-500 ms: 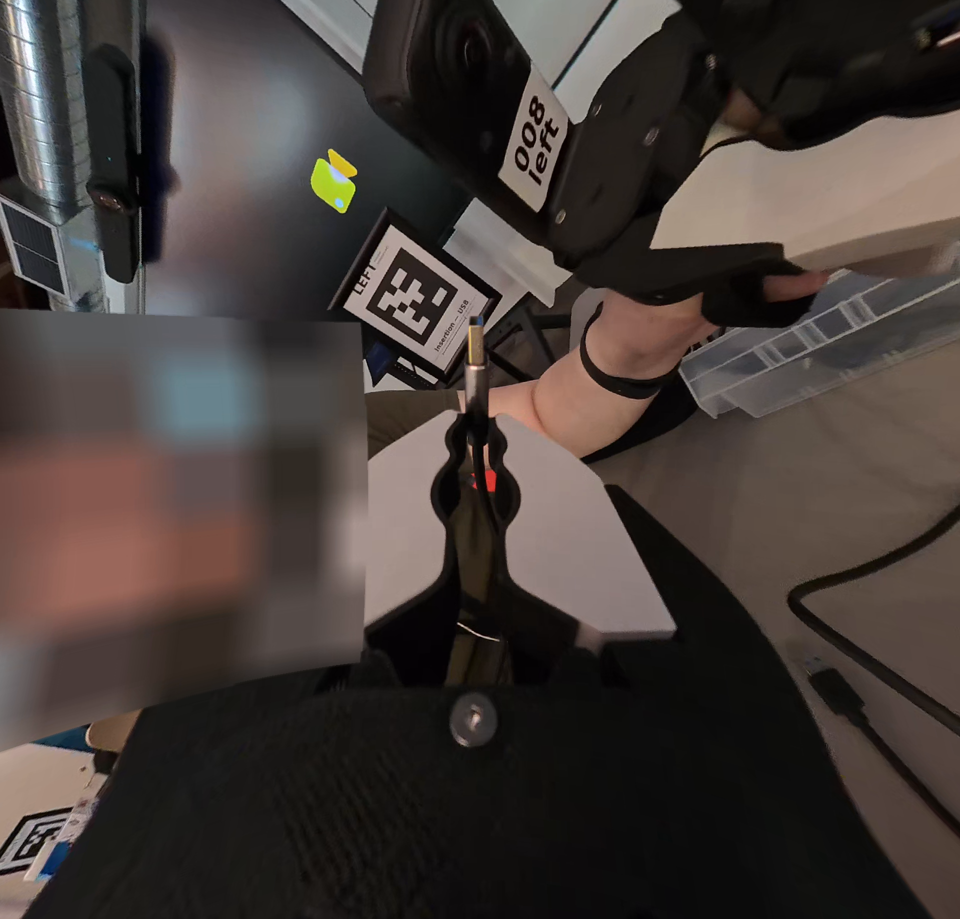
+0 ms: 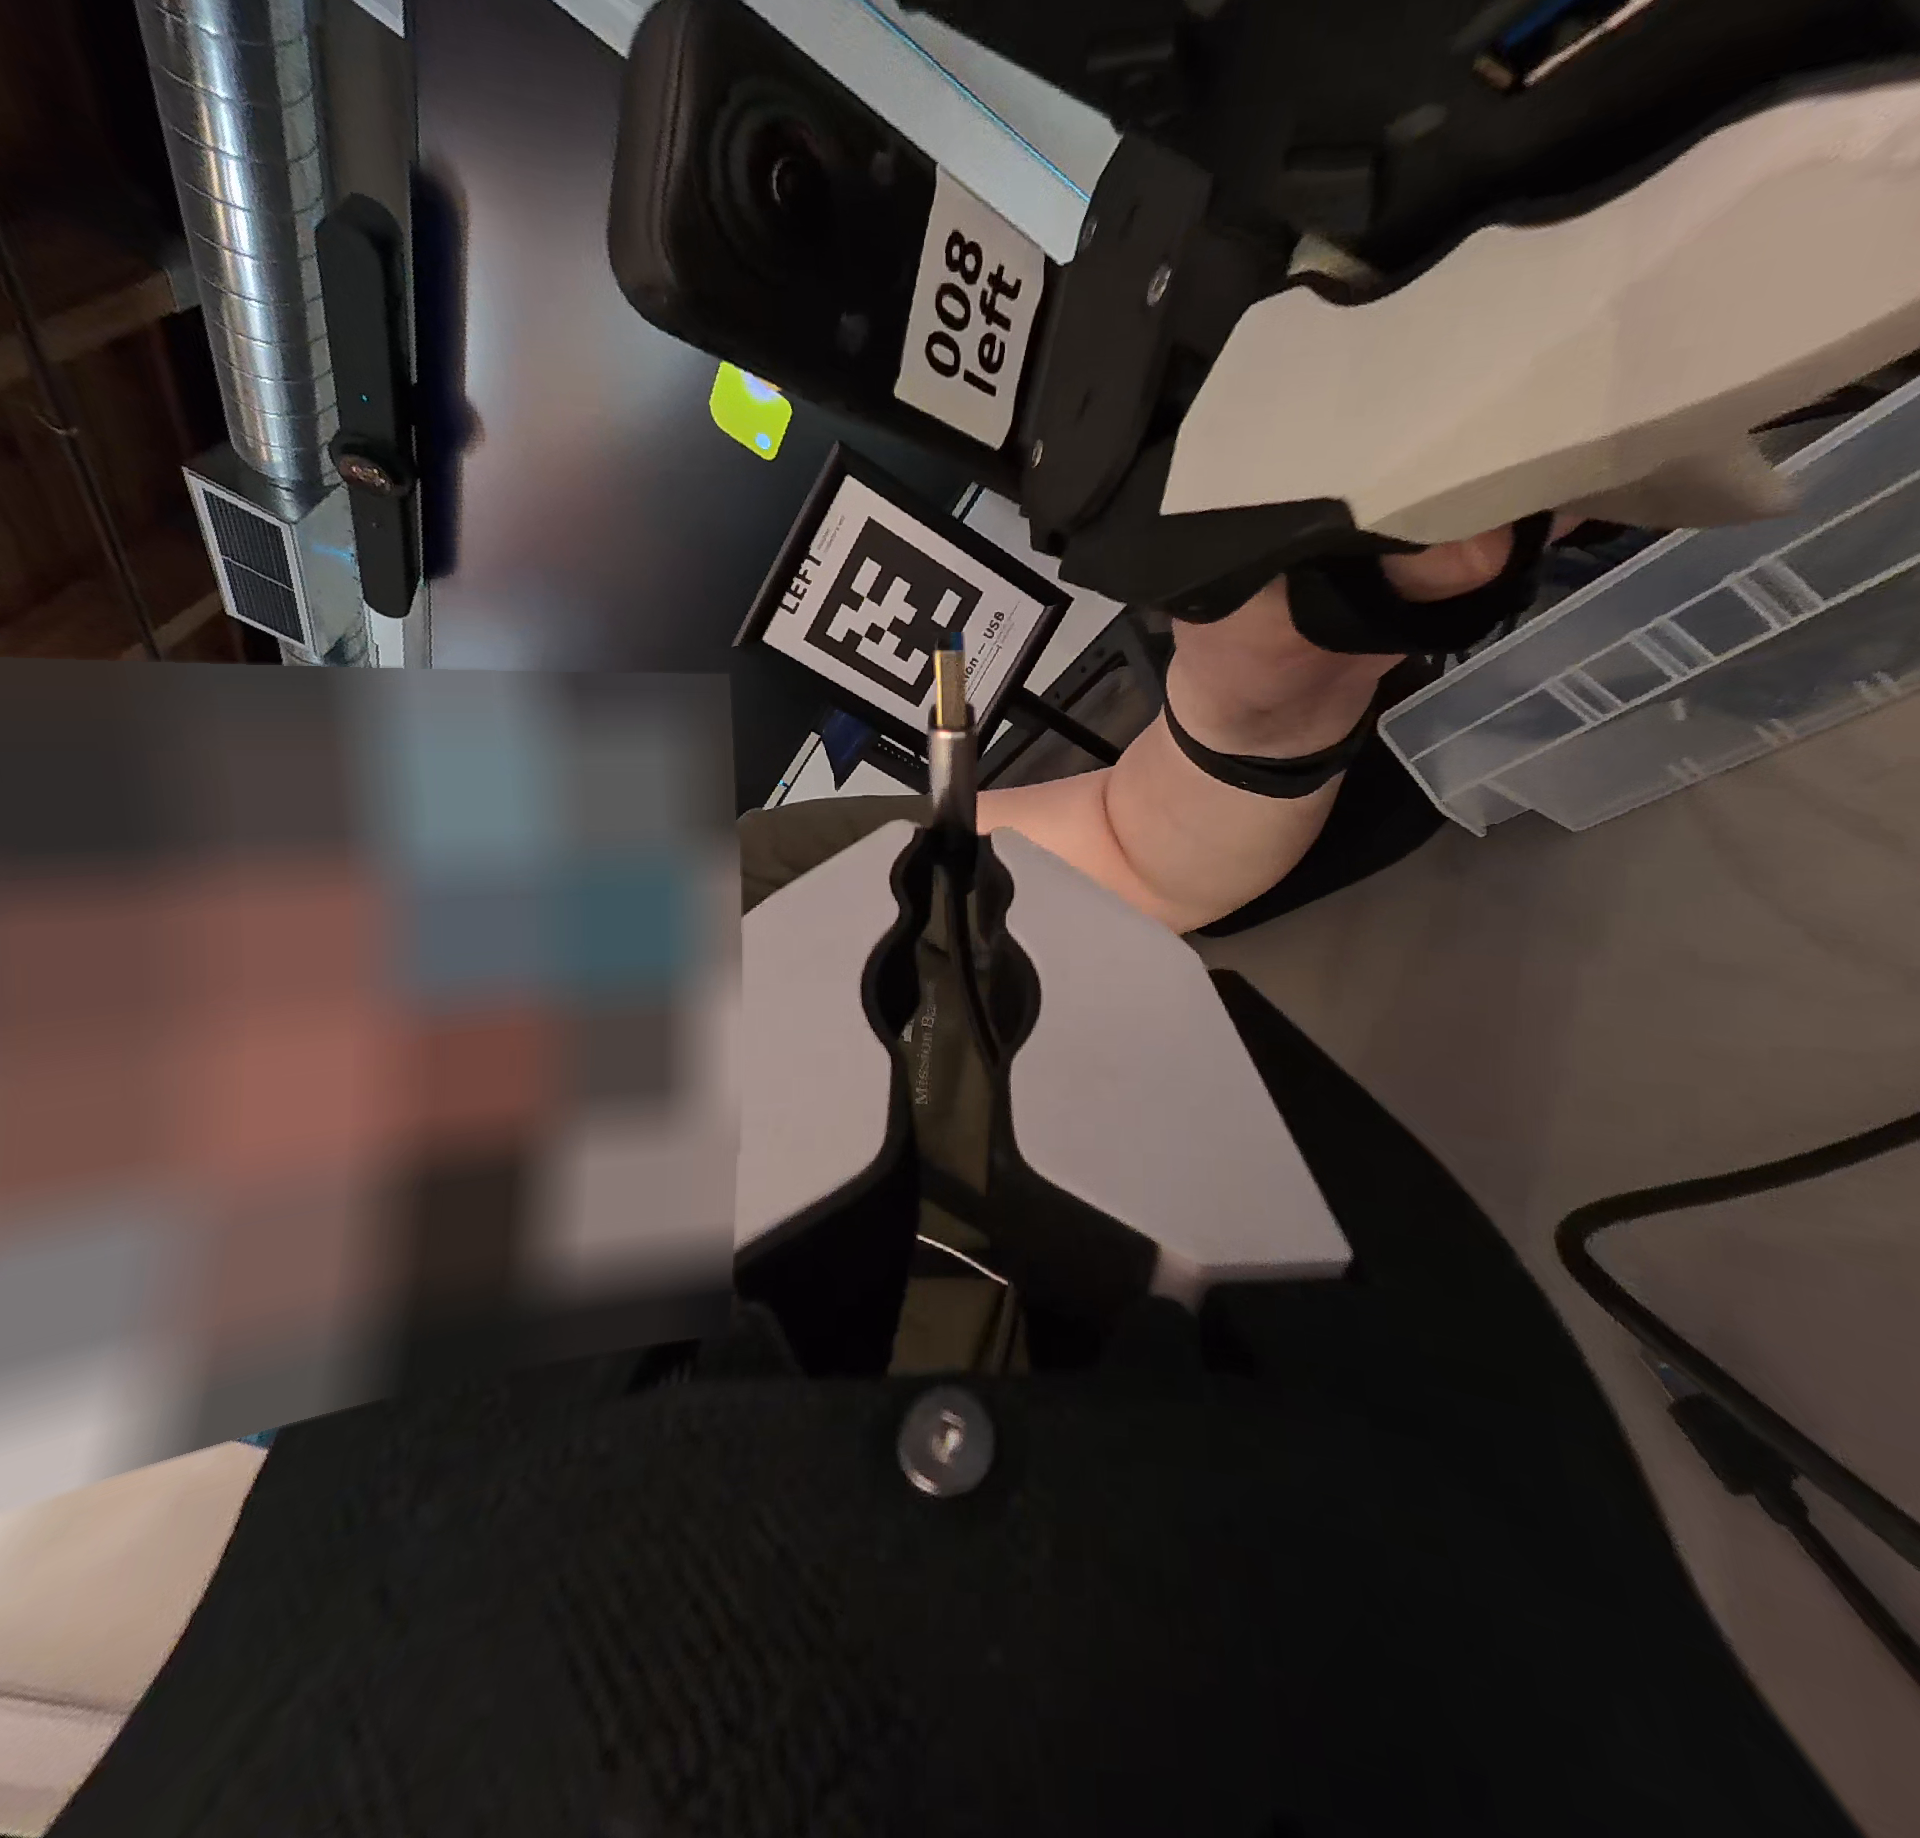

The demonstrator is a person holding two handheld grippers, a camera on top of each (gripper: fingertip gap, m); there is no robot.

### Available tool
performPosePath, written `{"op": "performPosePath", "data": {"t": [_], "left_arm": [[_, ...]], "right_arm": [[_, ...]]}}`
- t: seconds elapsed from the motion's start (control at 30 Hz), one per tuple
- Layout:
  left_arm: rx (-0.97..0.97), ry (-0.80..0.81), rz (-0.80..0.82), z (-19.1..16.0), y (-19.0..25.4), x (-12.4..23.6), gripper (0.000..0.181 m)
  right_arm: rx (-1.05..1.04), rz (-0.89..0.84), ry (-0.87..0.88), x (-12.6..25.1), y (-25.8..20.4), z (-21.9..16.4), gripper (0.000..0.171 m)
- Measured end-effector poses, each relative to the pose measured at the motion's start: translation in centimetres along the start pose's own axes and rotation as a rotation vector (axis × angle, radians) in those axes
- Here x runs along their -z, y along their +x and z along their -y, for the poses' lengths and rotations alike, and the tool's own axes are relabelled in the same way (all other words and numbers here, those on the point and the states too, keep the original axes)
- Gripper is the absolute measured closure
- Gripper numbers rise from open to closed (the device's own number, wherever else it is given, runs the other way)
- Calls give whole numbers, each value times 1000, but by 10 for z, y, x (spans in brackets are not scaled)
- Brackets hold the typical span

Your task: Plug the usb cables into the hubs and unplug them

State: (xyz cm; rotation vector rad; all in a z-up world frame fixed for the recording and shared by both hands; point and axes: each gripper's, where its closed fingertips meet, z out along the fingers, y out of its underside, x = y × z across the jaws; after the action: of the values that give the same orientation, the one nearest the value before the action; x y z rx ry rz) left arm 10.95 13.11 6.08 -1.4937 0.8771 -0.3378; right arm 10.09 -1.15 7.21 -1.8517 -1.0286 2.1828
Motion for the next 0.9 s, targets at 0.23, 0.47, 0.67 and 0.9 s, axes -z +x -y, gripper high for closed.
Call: {"op": "performPosePath", "data": {"t": [0.23, 0.47, 0.67, 0.9], "left_arm": [[26, -21, -1, -5, -3, -2, 155], [62, 20, -53, 0, 2, -1, 155], [25, 54, -153, 7, 25, -2, 155], [-22, 94, -222, 12, 40, -1, 155]], "right_arm": [[45, -52, -37, 1, -3, -6, 163], [145, -127, 46, 18, -22, 5, 163], [96, -142, 136, 39, -7, 19, 163], [69, -129, 152, 48, -4, 21, 163]]}}
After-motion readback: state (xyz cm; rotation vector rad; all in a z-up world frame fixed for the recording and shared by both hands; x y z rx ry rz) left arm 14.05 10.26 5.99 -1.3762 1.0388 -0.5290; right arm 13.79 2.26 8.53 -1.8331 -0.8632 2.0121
